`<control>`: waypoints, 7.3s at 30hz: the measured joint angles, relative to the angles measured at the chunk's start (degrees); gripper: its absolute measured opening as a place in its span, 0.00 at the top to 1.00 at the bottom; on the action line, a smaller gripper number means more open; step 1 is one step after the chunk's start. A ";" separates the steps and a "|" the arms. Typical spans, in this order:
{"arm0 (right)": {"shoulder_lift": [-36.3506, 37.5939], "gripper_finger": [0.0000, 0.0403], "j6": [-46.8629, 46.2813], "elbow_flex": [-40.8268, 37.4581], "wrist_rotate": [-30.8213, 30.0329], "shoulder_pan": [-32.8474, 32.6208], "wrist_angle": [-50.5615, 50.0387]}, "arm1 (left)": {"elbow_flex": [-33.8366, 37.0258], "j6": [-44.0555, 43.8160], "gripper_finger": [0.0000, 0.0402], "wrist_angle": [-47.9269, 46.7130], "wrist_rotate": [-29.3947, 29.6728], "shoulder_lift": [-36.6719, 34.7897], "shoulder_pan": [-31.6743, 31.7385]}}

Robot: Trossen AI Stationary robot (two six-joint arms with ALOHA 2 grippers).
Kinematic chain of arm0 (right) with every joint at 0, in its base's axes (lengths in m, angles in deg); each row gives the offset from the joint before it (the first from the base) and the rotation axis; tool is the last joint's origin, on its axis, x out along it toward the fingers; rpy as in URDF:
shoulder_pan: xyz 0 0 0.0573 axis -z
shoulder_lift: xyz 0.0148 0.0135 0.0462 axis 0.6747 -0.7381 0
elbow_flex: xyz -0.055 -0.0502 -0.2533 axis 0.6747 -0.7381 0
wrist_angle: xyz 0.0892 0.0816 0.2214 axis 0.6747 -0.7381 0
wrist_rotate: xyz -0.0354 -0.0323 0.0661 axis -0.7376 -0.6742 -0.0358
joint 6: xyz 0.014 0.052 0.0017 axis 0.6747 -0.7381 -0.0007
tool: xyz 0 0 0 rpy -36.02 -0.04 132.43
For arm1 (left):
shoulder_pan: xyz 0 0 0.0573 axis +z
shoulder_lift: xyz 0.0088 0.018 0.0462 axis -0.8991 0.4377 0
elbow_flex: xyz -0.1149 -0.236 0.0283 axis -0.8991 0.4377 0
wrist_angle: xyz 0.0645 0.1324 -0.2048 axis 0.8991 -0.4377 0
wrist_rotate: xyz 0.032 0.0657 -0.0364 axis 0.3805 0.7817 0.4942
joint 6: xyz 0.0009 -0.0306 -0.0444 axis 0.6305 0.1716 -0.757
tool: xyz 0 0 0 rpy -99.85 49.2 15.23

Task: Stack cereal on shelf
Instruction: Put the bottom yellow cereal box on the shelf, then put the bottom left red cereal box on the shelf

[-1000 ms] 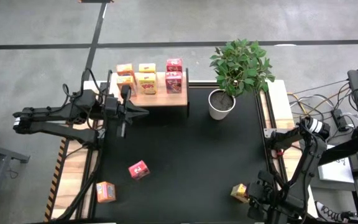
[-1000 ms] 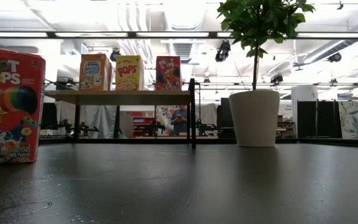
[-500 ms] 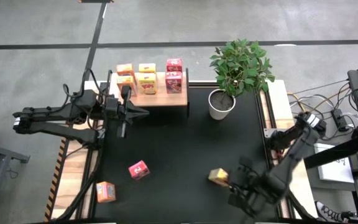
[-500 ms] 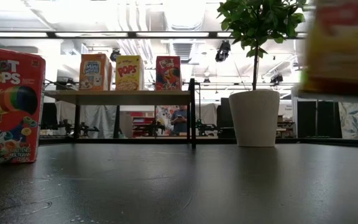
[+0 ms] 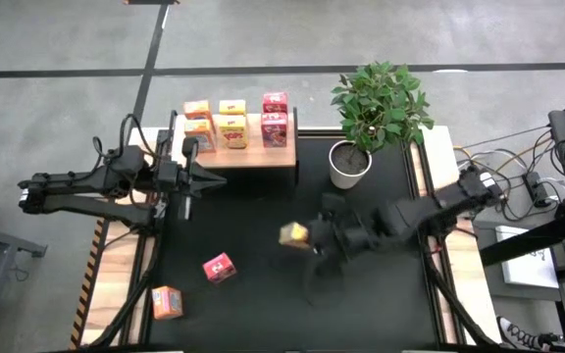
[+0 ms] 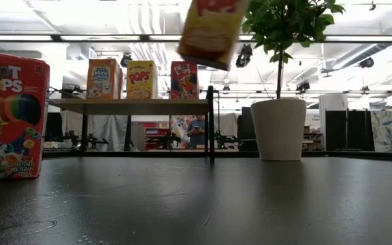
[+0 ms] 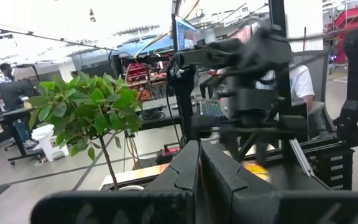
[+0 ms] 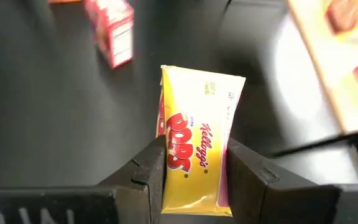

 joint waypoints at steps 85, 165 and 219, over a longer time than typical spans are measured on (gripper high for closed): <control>-28.51 0.50 45.39 40.17 24.72 38.85 0.59 | 7.18 3.12 1.00 2.03 0.07 -12.34 0.00; -27.38 0.97 48.21 28.91 19.04 37.80 14.80 | 15.88 3.11 1.00 6.36 6.38 -13.04 0.02; -1.53 0.97 32.62 12.40 13.62 14.74 2.47 | 2.46 -28.84 1.00 -8.77 2.43 -2.23 -4.30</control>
